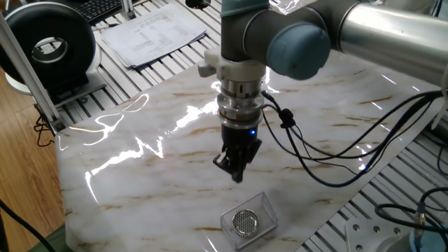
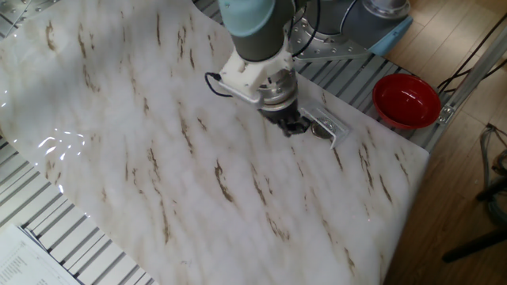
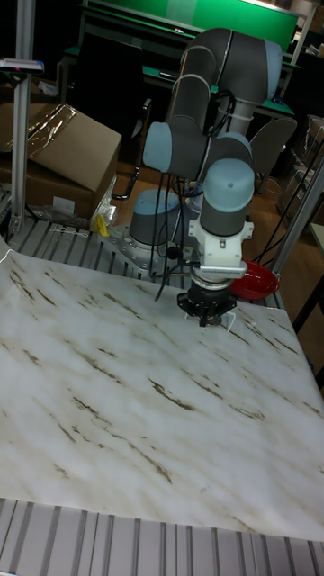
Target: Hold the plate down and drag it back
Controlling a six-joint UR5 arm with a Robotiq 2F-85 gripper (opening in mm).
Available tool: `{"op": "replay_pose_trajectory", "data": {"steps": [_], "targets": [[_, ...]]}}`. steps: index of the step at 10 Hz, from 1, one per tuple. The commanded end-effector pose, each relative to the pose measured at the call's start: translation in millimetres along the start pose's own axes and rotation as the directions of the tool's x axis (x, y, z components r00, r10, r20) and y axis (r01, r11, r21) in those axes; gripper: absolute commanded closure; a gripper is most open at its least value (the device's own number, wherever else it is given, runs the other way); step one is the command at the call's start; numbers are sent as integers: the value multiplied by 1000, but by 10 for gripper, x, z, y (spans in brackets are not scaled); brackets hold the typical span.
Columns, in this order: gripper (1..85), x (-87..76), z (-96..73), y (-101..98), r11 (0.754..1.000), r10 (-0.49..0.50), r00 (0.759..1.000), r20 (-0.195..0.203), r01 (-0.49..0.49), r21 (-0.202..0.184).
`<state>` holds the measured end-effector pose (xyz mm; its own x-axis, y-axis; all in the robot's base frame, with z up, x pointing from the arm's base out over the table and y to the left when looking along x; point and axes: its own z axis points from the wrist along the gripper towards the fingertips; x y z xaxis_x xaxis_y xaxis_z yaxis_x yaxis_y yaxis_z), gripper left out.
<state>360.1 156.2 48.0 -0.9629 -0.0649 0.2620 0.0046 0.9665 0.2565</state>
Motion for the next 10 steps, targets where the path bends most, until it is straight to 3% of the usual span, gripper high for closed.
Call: {"op": "replay_pose_trajectory", "data": {"steps": [1,3,6,9,10], "targets": [[843,107,138,425,991,-9,999,-42,3,-131],[843,133,190,357,994,-43,998,-55,38,-103],[843,267,225,149,998,-63,992,-112,59,-31],[843,298,277,53,998,-62,989,-135,61,-8],[843,301,310,89,998,-62,988,-145,59,-27]]}}
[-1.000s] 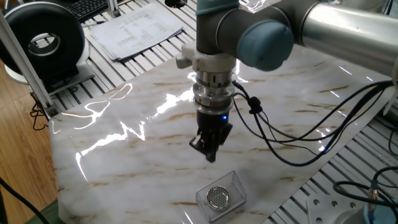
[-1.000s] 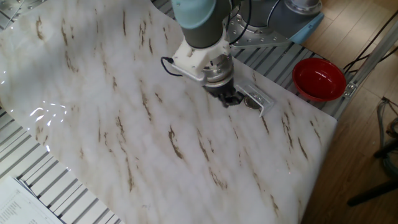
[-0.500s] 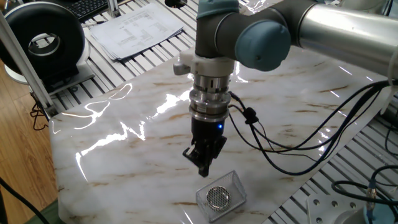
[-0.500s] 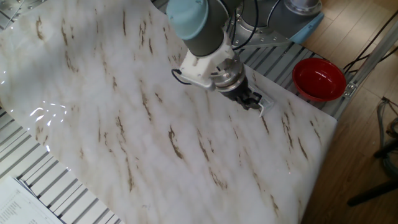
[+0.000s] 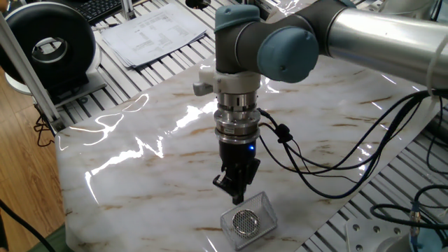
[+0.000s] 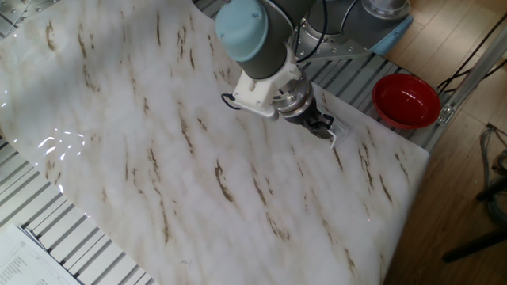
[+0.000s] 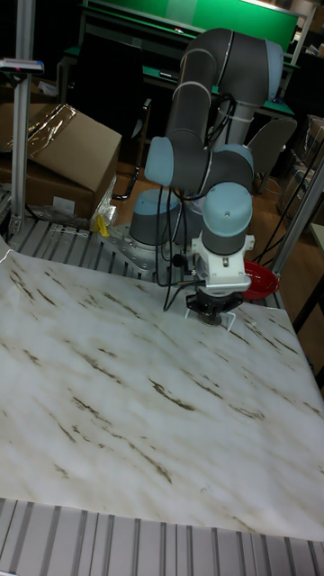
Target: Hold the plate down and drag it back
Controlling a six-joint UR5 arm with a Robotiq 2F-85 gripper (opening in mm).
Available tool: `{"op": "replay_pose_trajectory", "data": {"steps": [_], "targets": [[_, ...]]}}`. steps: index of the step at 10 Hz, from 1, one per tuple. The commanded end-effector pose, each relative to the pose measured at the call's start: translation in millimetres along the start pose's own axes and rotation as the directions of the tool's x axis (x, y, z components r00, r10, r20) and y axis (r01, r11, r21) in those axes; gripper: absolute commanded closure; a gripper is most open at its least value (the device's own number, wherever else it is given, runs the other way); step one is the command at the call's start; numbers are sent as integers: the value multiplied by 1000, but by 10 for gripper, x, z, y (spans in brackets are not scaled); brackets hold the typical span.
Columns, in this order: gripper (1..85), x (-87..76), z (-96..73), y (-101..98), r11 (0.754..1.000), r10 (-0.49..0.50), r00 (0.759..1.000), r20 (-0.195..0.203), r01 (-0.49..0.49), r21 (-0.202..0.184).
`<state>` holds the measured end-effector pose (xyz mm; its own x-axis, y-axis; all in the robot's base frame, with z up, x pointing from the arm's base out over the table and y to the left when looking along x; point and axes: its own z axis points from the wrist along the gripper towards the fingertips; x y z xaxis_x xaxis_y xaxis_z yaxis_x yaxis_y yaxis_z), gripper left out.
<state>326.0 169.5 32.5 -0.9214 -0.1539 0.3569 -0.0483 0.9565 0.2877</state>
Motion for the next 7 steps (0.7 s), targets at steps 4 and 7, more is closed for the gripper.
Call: {"op": "replay_pose_trajectory", "data": {"steps": [4,7], "targets": [[843,24,139,-8,1000,-26,997,-66,25,-16],[843,68,168,-2,998,-50,994,-97,48,-28]]}}
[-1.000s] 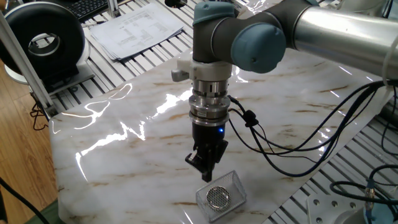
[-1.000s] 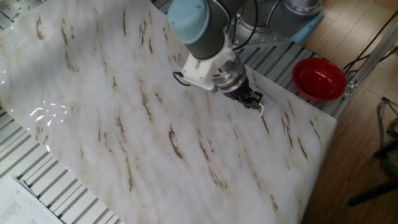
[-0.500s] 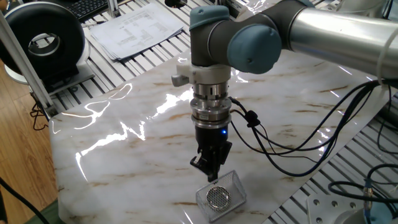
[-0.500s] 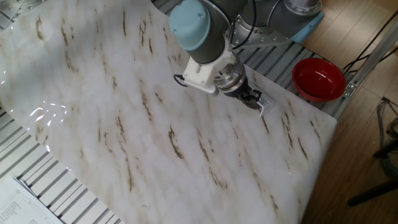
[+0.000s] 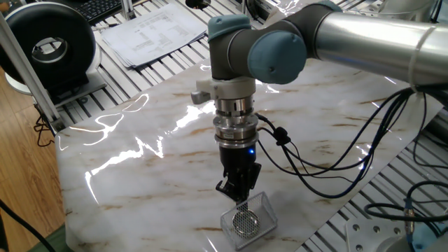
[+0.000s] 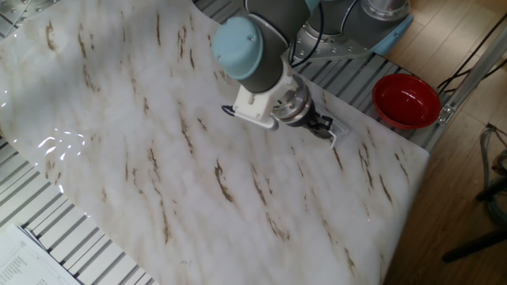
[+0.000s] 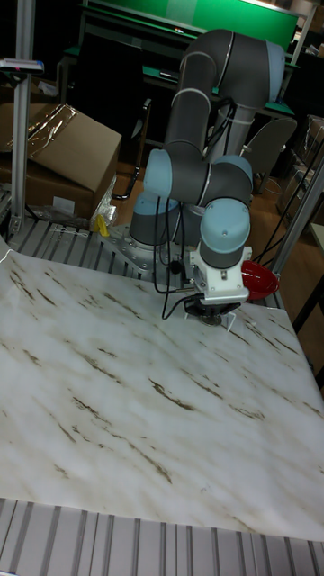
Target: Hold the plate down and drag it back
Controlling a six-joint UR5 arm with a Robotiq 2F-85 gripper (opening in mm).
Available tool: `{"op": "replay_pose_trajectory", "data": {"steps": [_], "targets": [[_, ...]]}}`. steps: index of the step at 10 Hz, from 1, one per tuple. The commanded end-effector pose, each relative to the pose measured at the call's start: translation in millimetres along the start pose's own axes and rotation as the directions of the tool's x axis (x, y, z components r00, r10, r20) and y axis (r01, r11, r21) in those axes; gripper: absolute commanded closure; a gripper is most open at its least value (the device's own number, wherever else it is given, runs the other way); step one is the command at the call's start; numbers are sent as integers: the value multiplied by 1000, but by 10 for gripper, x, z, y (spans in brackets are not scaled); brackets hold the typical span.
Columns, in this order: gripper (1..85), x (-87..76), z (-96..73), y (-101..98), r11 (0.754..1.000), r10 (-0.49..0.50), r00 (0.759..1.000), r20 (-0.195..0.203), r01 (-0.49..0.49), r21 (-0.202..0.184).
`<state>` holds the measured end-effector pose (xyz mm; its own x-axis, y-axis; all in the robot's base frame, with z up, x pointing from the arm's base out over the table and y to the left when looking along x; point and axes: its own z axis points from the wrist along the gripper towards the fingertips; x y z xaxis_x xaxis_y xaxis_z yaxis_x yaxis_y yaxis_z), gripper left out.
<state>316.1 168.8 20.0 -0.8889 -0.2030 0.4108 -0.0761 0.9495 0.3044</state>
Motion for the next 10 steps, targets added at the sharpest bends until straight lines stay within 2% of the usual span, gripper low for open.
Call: {"op": "replay_pose_trajectory", "data": {"steps": [1,3,10], "targets": [[843,18,34,44,999,-25,999,-31,25,-28],[843,14,46,71,999,-23,999,-36,22,-41],[843,-19,82,66,998,-37,998,-43,35,-47]]}}
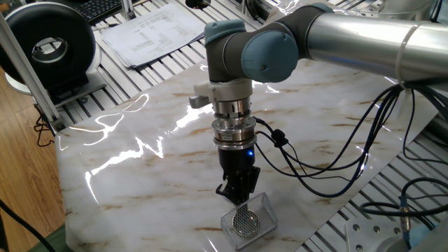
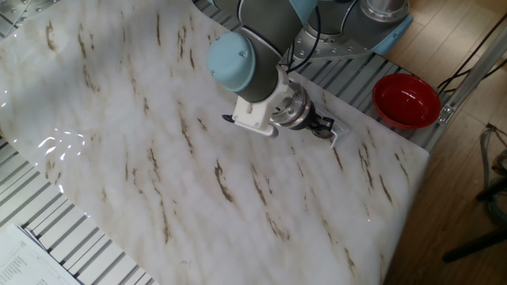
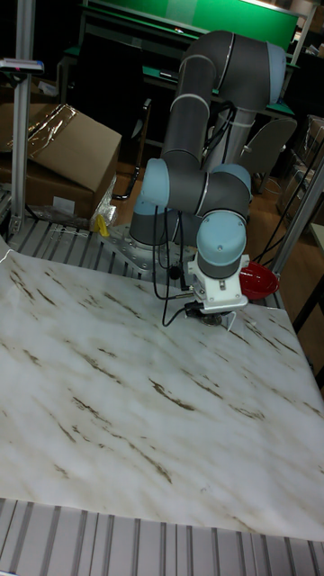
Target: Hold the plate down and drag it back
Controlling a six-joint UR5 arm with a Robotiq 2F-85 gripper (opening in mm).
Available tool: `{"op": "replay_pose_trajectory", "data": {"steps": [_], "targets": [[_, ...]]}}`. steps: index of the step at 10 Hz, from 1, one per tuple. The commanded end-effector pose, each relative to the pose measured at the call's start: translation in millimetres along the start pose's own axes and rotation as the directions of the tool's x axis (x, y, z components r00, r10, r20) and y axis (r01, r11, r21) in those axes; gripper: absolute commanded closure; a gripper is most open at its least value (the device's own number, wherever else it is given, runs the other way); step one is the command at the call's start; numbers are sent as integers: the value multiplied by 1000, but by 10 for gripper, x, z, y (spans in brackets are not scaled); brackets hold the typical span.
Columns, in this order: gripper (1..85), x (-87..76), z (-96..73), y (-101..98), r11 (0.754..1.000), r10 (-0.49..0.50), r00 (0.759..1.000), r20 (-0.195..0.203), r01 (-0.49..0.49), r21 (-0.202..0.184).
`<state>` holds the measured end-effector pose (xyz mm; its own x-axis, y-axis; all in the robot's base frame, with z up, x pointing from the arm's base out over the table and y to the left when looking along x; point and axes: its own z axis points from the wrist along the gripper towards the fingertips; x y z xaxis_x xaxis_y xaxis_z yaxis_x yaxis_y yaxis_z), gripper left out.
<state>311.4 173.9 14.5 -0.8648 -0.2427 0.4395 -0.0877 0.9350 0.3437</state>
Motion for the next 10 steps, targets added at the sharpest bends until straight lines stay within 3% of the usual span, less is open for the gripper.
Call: {"op": "replay_pose_trajectory", "data": {"steps": [1,8,10], "targets": [[843,-32,3,28,1000,-8,1000,2,8,-15],[843,-43,31,-25,1000,-17,1000,-3,17,-2],[843,-42,26,11,1000,-11,1000,-1,11,-15]]}}
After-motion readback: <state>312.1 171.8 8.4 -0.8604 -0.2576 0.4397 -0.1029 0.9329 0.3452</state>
